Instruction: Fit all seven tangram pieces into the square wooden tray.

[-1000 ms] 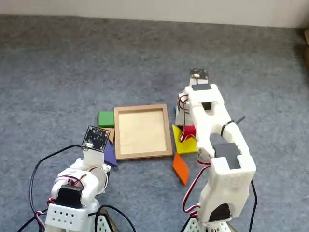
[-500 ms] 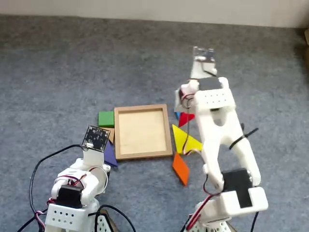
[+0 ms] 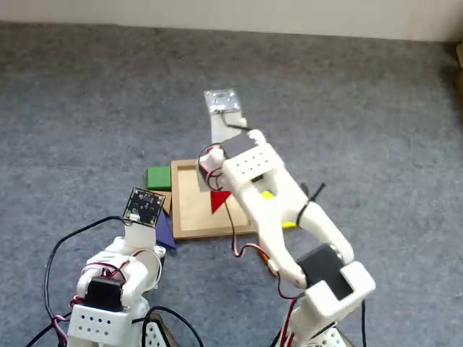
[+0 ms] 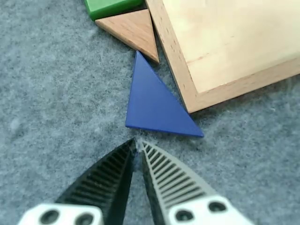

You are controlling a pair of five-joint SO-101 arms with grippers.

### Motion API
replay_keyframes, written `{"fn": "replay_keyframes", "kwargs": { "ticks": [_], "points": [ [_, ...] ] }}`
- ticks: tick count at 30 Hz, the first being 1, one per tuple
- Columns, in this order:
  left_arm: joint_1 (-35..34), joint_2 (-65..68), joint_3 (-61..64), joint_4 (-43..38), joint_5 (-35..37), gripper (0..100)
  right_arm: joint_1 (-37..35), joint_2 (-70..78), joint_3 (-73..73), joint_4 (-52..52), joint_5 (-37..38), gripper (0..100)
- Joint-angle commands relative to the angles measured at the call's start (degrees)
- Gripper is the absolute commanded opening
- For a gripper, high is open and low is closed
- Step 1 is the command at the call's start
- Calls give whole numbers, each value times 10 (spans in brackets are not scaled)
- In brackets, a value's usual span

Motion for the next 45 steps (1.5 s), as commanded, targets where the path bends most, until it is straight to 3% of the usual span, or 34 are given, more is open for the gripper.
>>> {"fn": "replay_keyframes", "kwargs": {
  "ticks": [1, 5, 14, 17, 22, 33, 45],
  "points": [
    [-2, -24, 11, 3, -4, 10, -19, 1, -15, -4, -25, 248],
    [-2, -24, 11, 3, -4, 10, -31, 1, -15, 23, -45, 371],
    [-2, -24, 11, 3, -4, 10, 16, -62, -69, 104, -42, 367],
    [-2, -24, 11, 3, -4, 10, 51, -77, -69, 101, -34, 284],
    [-2, -24, 11, 3, -4, 10, 83, -51, -69, 100, 68, 5],
    [-2, -24, 11, 3, -4, 10, 77, 97, -69, 23, 96, 4],
    [-2, -24, 11, 3, -4, 10, -33, 133, -72, 16, 95, 4]
  ]
}}
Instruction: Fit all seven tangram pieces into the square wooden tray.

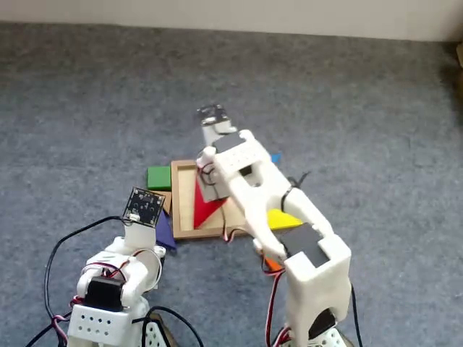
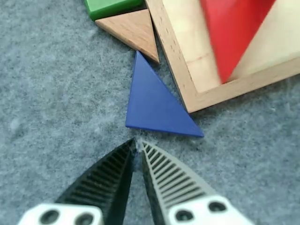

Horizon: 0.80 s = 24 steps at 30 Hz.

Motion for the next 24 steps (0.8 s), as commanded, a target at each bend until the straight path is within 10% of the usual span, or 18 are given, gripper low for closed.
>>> {"fn": "replay_keyframes", "kwargs": {
  "ticks": [1, 24],
  "points": [
    [-3, -24, 11, 3, -4, 10, -37, 3, -16, -4, 6, 4],
    [-3, -24, 11, 3, -4, 10, -36, -99, -16, -9, 11, 4]
  ]
}}
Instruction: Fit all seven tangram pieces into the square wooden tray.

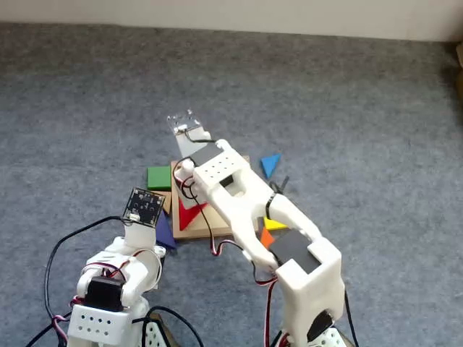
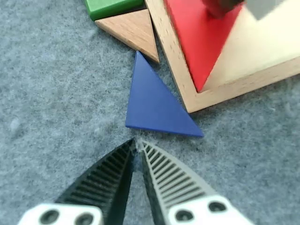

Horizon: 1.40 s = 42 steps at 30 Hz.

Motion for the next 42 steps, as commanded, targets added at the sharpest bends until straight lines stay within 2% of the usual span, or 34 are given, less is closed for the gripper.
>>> {"fn": "replay_keyframes", "kwargs": {
  "ticks": [1, 6, 15, 17, 22, 25, 32, 42],
  "points": [
    [-3, -24, 11, 3, -4, 10, 24, -102, -15, 25, 8, 4],
    [-3, -24, 11, 3, -4, 10, 73, -189, 7, 39, 8, 4],
    [-3, -24, 11, 3, -4, 10, 123, -255, 131, 37, 8, 4],
    [-3, -24, 11, 3, -4, 10, 121, -254, 151, 16, 8, 4],
    [-3, -24, 11, 3, -4, 10, 120, -204, 224, -149, 8, 4],
    [-3, -24, 11, 3, -4, 10, 109, -162, 252, -211, 8, 4],
    [-3, -24, 11, 3, -4, 10, 58, -90, 233, -218, 8, 4],
    [-3, -24, 11, 3, -4, 10, 25, -80, 169, -218, 5, 4]
  ]
}}
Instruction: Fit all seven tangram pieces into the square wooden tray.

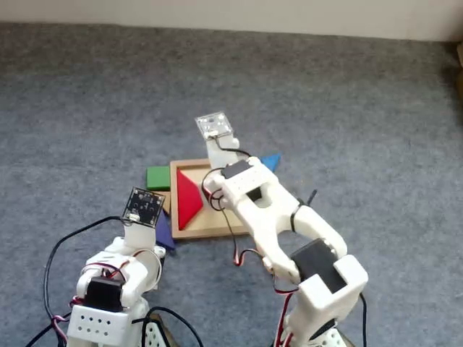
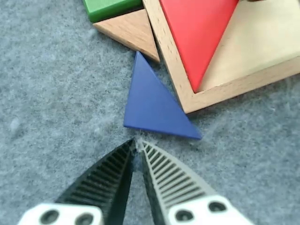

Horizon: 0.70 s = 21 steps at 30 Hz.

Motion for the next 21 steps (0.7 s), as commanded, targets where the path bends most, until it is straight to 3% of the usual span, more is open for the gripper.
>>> {"fn": "replay_keyframes", "kwargs": {
  "ticks": [1, 8, 18, 21],
  "points": [
    [-3, -24, 11, 3, -4, 10, -23, 0, -43, -10, 4, 4],
    [-3, -24, 11, 3, -4, 10, 2, -43, -70, 27, 7, 4],
    [-3, -24, 11, 3, -4, 10, 98, -284, -14, 145, 9, 5],
    [-3, -24, 11, 3, -4, 10, 102, -321, 44, 189, 61, 7]
  ]
}}
